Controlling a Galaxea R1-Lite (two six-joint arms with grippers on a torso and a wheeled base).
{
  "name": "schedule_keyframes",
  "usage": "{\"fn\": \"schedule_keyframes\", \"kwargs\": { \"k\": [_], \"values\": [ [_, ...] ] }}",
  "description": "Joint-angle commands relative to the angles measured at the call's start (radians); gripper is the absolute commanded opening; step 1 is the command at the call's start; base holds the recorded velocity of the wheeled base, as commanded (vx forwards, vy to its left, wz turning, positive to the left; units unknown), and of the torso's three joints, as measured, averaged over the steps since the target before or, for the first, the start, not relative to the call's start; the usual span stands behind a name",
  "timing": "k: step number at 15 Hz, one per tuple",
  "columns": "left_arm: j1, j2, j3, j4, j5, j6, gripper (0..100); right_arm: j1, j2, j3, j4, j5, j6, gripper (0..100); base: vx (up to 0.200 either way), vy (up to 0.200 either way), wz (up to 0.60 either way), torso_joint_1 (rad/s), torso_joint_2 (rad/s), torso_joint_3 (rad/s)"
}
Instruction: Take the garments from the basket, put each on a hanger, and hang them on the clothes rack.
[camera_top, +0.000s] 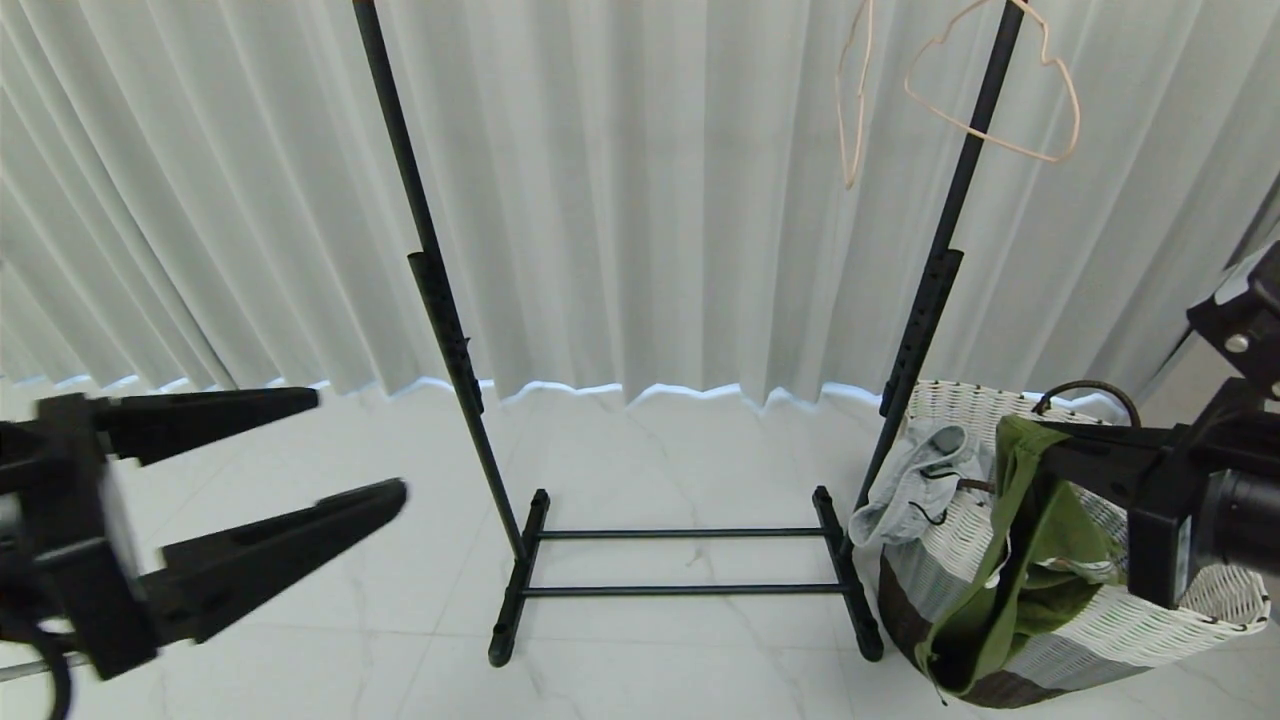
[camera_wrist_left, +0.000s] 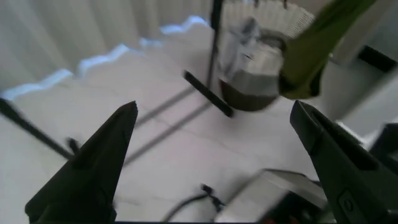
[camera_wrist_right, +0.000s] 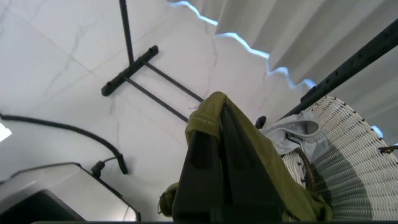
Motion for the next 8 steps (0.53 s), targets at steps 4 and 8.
{"fn": "schedule_keyframes", "kwargs": {
  "k": [4, 8],
  "values": [
    [-0.419, 0.421, -0.059, -0.049, 0.155, -0.221, 100, -0.005, 0.047, -0.086, 0.023, 0.0, 0.069, 0, 0.0, 0.0, 0.0, 0.0, 0.0, 0.0],
    [-0.561, 0.656, -0.084, -0.265, 0.246, -0.305, 100, -0.005, 0.047, -0.098, 0.029, 0.0, 0.066, 0, 0.0, 0.0, 0.0, 0.0, 0.0, 0.0]
  ]
}}
